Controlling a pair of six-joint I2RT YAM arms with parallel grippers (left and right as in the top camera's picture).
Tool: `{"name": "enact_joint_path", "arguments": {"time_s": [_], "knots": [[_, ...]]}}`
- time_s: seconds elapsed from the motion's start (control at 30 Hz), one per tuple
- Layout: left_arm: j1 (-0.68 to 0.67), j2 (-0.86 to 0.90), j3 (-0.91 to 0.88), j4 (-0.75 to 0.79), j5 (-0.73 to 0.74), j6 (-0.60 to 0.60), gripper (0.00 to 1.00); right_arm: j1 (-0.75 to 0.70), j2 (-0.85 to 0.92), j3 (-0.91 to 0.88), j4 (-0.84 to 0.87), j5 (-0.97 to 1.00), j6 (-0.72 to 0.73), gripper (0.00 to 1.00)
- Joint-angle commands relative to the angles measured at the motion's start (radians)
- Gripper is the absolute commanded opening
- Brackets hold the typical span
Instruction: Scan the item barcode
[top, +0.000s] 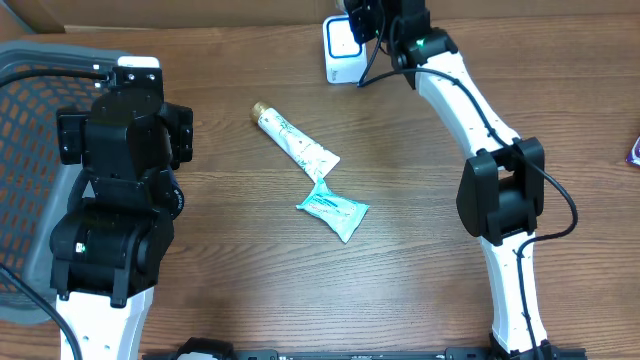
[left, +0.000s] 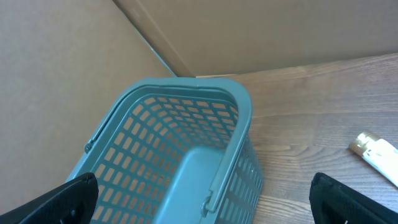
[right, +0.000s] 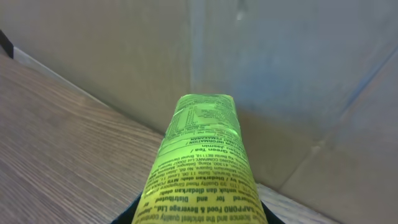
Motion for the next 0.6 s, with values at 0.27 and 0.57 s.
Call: {"name": "enact_joint_path", "arguments": {"time_s": [0.27,0.57], "knots": [[0.000,0.003,0.001,0.004,0.002,0.008,1.00,0.000,-0.030,-0.110,0.100,-0.009,0.040,0.13],[0.000,0.003,0.001,0.004,0.002,0.008,1.00,0.000,-0.030,-0.114,0.082,-0.009,0.045,0.14]]}}
